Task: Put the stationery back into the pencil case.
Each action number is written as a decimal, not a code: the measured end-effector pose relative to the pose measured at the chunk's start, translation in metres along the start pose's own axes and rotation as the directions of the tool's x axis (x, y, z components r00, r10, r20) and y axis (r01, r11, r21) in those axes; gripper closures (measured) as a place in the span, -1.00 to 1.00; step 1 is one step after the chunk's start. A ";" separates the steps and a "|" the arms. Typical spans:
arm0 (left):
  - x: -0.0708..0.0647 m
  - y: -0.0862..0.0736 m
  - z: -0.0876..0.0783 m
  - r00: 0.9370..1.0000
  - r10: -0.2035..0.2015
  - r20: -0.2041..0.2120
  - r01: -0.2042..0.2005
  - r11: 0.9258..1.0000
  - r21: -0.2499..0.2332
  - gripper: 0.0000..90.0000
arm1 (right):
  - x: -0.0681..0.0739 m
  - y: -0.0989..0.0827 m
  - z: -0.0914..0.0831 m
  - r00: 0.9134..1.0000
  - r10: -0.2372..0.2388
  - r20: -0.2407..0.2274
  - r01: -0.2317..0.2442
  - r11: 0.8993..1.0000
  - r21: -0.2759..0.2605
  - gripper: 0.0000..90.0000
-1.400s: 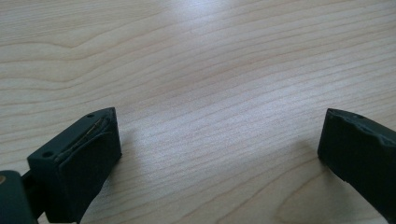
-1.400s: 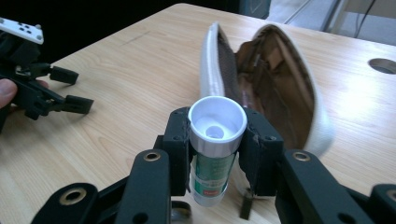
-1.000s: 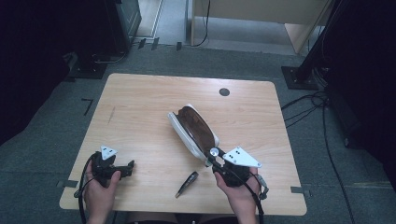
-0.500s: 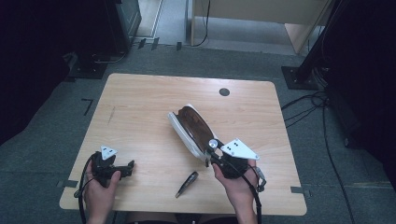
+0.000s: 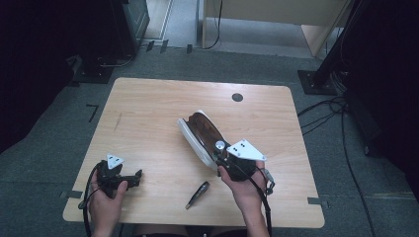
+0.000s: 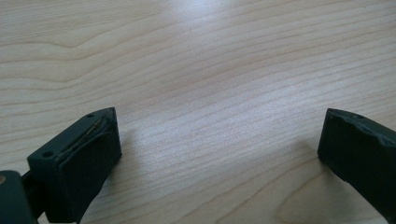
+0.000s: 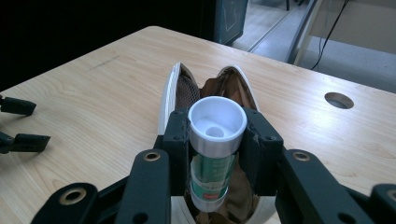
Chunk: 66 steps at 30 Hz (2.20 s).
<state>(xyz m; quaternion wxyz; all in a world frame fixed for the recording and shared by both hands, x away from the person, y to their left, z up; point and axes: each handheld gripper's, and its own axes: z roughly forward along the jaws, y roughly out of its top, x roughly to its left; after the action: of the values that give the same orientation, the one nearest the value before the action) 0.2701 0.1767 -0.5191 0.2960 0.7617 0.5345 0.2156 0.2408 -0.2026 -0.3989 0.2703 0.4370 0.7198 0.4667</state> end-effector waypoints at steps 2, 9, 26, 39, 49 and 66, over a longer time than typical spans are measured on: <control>0.000 0.000 0.000 1.000 0.000 0.000 0.000 1.000 0.000 -1.00 | 0.001 0.000 0.005 1.000 0.002 -0.001 -0.002 1.000 0.000 0.46; 0.000 0.000 0.000 1.000 0.000 0.000 0.000 1.000 0.001 -1.00 | 0.001 -0.003 0.018 1.000 0.009 0.003 -0.009 1.000 0.013 0.46; 0.000 0.000 0.000 1.000 -0.001 0.000 0.001 1.000 -0.001 -1.00 | -0.003 -0.006 0.030 1.000 -0.009 0.026 0.009 1.000 -0.003 0.46; 0.000 0.000 0.000 1.000 -0.002 0.000 0.002 1.000 -0.002 -1.00 | -0.005 -0.015 0.036 0.998 -0.025 0.055 0.023 0.999 0.036 0.46; 0.000 0.000 0.000 1.000 0.001 0.000 -0.001 1.000 -0.001 -1.00 | -0.009 -0.027 0.042 1.000 -0.026 0.006 0.026 0.997 0.079 0.46; -0.002 -0.001 0.000 1.000 -0.007 -0.005 0.007 1.000 -0.003 -1.00 | -0.020 -0.041 0.054 0.993 -0.067 -0.098 0.081 0.986 0.145 0.39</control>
<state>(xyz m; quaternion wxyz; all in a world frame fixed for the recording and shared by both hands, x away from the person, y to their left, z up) 0.2686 0.1750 -0.5193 0.2965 0.7587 0.5378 0.2172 0.2780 -0.2037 -0.4594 0.2205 0.4066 0.7802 0.4212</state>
